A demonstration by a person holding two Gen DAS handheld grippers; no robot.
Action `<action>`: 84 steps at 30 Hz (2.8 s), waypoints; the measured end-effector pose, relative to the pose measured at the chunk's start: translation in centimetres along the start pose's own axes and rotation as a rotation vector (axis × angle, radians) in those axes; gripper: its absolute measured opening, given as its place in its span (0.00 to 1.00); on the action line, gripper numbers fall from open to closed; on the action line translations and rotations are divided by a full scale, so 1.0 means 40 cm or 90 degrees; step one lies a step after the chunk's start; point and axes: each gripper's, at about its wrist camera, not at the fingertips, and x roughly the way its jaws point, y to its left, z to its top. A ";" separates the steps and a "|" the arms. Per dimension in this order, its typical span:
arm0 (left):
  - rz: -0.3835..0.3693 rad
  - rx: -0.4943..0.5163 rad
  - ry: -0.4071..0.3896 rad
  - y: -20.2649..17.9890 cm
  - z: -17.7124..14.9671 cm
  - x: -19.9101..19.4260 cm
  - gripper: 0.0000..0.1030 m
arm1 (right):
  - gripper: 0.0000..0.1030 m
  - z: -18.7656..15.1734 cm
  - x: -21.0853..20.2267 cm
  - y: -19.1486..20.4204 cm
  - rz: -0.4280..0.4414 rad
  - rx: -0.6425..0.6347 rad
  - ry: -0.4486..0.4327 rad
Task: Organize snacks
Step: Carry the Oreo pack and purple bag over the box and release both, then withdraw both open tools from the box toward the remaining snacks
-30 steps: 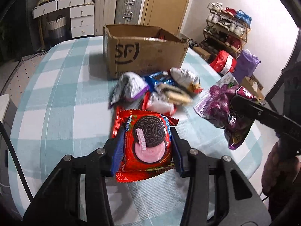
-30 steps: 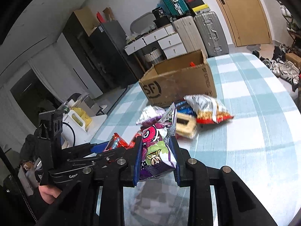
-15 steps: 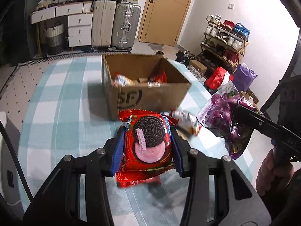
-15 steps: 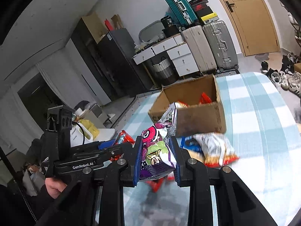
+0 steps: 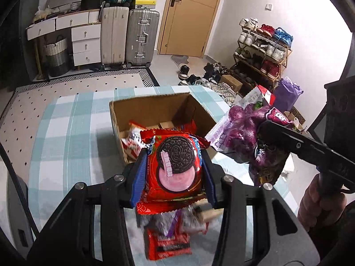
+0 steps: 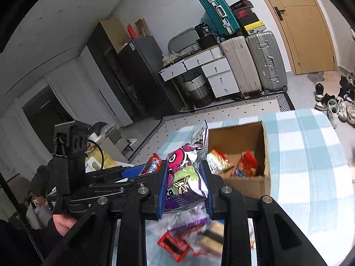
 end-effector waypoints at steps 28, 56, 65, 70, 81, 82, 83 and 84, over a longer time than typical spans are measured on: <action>0.021 0.000 0.078 0.112 0.147 0.352 0.41 | 0.27 0.118 0.274 -0.179 -0.075 0.016 0.056; 0.079 0.023 0.029 0.065 0.099 0.201 0.64 | 0.50 0.108 0.184 -0.118 -0.120 -0.039 0.016; 0.106 0.027 0.000 0.013 0.055 0.075 0.77 | 0.54 0.076 0.076 -0.027 -0.112 -0.069 -0.002; 0.118 0.033 -0.014 -0.014 0.030 0.012 0.80 | 0.62 0.052 0.018 0.015 -0.115 -0.080 -0.019; 0.132 0.034 -0.037 -0.068 -0.033 -0.108 0.82 | 0.75 -0.006 -0.095 0.088 -0.115 -0.092 -0.041; 0.136 0.032 -0.039 -0.070 -0.042 -0.119 0.82 | 0.75 -0.010 -0.102 0.092 -0.114 -0.092 -0.042; 0.138 0.030 -0.041 -0.072 -0.050 -0.130 0.83 | 0.76 -0.019 -0.113 0.098 -0.115 -0.091 -0.044; 0.139 0.028 -0.045 -0.076 -0.063 -0.145 0.83 | 0.77 -0.027 -0.120 0.103 -0.114 -0.091 -0.044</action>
